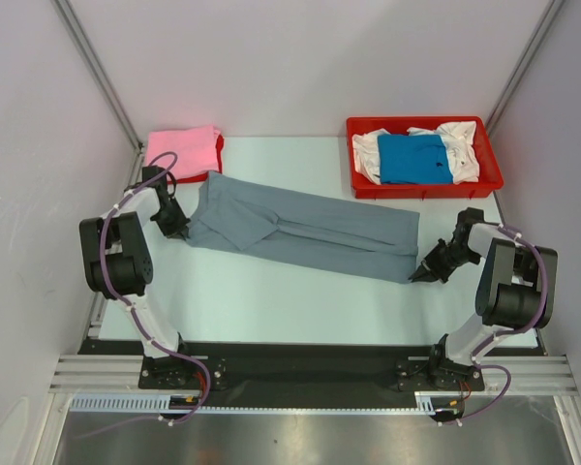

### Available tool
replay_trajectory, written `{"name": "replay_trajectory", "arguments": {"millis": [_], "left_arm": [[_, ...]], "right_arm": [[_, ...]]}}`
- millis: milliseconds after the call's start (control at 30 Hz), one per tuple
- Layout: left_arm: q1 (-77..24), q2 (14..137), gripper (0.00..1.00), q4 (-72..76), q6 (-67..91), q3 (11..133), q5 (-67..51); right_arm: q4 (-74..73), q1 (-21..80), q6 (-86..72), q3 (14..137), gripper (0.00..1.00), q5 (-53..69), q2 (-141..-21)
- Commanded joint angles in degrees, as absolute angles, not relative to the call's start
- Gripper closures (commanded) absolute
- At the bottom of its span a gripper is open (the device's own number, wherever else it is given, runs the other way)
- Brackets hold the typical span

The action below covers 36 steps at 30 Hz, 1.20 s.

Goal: Fold and stack the t-shirts
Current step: Fold the tshirt

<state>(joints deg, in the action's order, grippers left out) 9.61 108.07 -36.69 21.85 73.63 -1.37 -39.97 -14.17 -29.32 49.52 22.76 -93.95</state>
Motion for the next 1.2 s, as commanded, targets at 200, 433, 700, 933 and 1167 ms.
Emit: {"name": "replay_trajectory", "arguments": {"millis": [200, 433, 700, 933, 1167], "left_arm": [[11.16, 107.23, 1.00, -34.72, 20.48, 71.46, -1.41], [13.97, 105.73, 1.00, -33.05, 21.27, 67.85, -0.79], [14.85, 103.54, 1.00, -32.09, 21.53, 65.31, -0.18], [16.26, 103.01, 0.99, -32.34, 21.27, 65.04, -2.01], [16.26, 96.60, 0.63, -32.87, 21.45, 63.63, -3.59]], "right_arm": [[-40.96, -14.41, -29.27, 46.50, 1.00, 20.83, -90.36], [-39.90, -14.50, -30.85, 39.30, 1.00, 19.16, -86.23], [-40.08, -14.50, -29.97, 36.83, 1.00, 21.53, -83.41], [-40.43, -14.50, -30.15, 36.30, 0.90, 23.20, -82.35], [-47.02, -13.19, -26.28, 45.69, 0.64, 20.21, -78.84]]}}
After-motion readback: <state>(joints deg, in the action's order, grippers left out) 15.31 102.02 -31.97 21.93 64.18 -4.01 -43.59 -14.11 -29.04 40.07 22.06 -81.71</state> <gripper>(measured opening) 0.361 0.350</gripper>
